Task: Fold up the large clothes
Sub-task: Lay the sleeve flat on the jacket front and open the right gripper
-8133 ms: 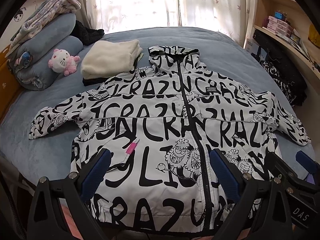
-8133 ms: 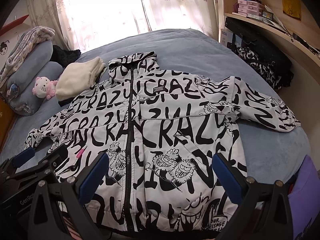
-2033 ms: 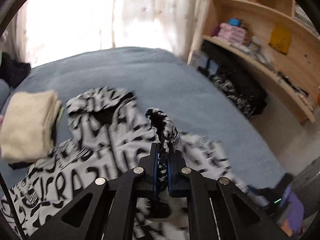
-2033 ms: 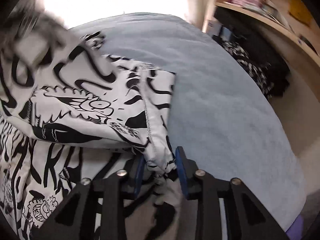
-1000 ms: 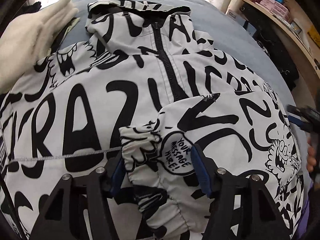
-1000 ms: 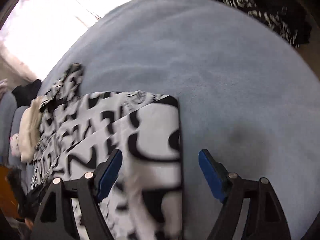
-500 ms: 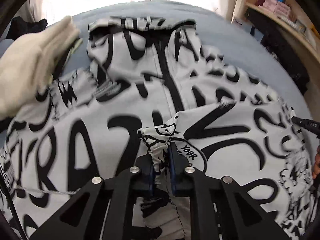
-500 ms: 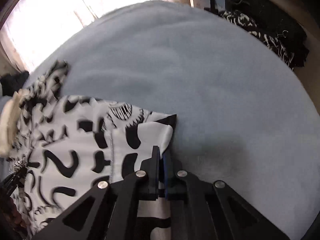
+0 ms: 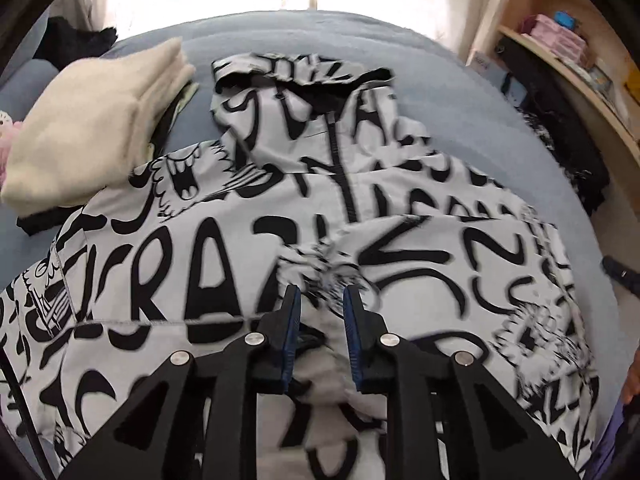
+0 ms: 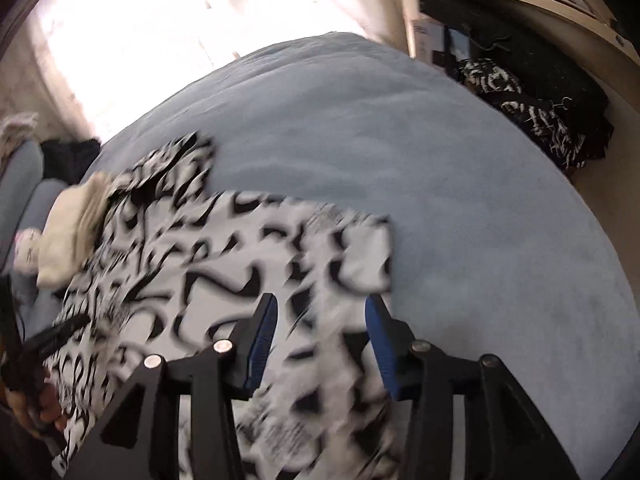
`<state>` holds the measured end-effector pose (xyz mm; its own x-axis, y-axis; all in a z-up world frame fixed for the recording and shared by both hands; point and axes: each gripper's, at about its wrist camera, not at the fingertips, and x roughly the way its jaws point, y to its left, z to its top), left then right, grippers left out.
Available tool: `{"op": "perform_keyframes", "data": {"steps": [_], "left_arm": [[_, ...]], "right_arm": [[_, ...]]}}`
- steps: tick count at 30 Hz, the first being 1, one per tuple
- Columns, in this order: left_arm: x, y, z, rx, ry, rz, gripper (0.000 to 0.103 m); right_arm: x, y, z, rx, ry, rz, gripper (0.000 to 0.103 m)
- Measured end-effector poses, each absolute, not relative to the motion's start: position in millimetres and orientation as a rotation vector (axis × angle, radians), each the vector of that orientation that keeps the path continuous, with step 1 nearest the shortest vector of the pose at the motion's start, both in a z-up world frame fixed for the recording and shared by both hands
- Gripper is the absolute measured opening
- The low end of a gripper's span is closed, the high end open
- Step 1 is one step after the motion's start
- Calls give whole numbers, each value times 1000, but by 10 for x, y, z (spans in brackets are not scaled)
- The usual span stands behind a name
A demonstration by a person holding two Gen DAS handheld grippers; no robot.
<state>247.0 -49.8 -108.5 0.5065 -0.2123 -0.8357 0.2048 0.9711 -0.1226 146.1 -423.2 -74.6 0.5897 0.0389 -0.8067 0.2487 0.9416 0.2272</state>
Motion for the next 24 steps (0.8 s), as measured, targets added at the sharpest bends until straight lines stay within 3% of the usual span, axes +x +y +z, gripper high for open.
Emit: {"op": "perform_keyframes", "data": {"steps": [6,13,14,16,24], "left_arm": [[2038,-843,-1061,16,970,-335,20],[1892,-1091,-1604,59,1063,-315,21],[1902,-1079,-1656,63,1064,-305,21],[1917,-1008,-1676,47,1061,-297,21],[1954,-801,-1673,40,1069,-299,21]], "right_arm": [[1203,-3359,-918,232,989,12,46],[1086,-3217,-1370,153,1030,-1,45],[1080,-3315,-1464,158,1054,-41,42],[1007,-3616,-1586,229,1086,-83,0],[641,-4027,-1494,284,1042,-124,0]]}}
